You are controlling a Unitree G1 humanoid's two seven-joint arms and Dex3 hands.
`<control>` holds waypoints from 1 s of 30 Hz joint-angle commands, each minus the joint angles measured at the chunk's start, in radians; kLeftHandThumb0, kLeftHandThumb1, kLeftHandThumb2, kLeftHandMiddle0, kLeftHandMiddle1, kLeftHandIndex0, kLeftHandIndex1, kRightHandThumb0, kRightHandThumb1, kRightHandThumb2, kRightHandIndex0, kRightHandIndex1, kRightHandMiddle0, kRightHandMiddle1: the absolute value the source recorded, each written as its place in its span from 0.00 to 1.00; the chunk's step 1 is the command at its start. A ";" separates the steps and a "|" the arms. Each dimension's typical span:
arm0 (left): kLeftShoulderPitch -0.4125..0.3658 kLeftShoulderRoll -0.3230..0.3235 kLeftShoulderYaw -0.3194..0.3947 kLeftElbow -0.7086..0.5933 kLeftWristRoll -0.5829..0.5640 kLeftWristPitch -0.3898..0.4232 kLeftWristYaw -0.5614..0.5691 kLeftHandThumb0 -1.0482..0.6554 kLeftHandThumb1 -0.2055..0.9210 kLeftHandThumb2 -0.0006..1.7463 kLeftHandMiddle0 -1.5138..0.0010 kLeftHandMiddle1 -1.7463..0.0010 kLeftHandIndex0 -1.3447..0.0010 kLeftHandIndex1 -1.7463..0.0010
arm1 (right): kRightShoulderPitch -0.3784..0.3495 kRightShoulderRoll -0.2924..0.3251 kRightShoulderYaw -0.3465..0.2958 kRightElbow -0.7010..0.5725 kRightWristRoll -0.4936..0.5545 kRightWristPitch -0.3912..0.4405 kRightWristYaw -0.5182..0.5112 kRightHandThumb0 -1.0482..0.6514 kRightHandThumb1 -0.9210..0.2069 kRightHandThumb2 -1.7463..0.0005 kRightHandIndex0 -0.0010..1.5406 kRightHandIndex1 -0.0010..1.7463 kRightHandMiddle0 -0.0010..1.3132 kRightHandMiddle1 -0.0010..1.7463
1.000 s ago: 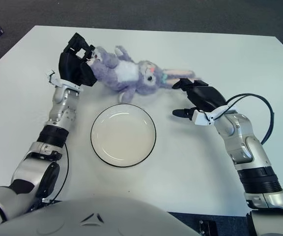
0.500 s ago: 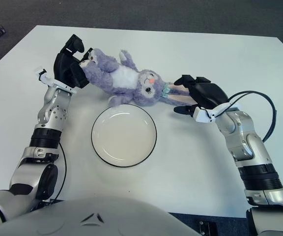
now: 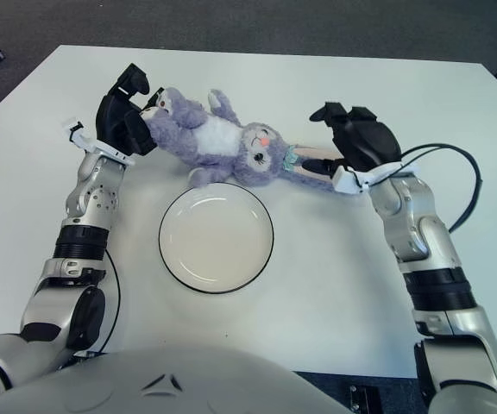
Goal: Put the doll into the plate.
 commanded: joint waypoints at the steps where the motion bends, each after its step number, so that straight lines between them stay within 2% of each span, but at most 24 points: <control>1: 0.000 -0.008 0.008 0.005 0.022 0.010 -0.011 0.62 0.26 0.81 0.38 0.30 0.49 0.00 | -0.037 0.013 0.012 0.006 -0.017 0.019 -0.015 0.20 0.03 0.71 0.05 0.50 0.00 0.53; 7: 0.007 -0.025 0.014 0.012 0.049 -0.017 -0.018 0.62 0.27 0.80 0.39 0.31 0.50 0.00 | -0.072 0.023 0.039 -0.017 -0.020 0.057 0.024 0.13 0.01 0.76 0.01 0.34 0.00 0.44; 17: 0.016 -0.061 0.013 0.016 0.110 -0.068 -0.012 0.62 0.26 0.81 0.38 0.31 0.50 0.00 | -0.096 0.035 0.066 -0.017 -0.011 0.083 0.050 0.08 0.01 0.80 0.00 0.15 0.00 0.39; 24: 0.010 -0.091 0.010 0.031 0.148 -0.099 0.004 0.62 0.22 0.84 0.36 0.29 0.50 0.00 | -0.121 0.049 0.087 0.006 0.009 0.094 0.087 0.04 0.02 0.82 0.00 0.12 0.00 0.39; 30: 0.001 -0.117 0.009 0.052 0.174 -0.119 0.022 0.62 0.21 0.85 0.36 0.27 0.50 0.00 | -0.150 0.055 0.109 0.031 0.021 0.113 0.140 0.02 0.00 0.86 0.02 0.13 0.00 0.43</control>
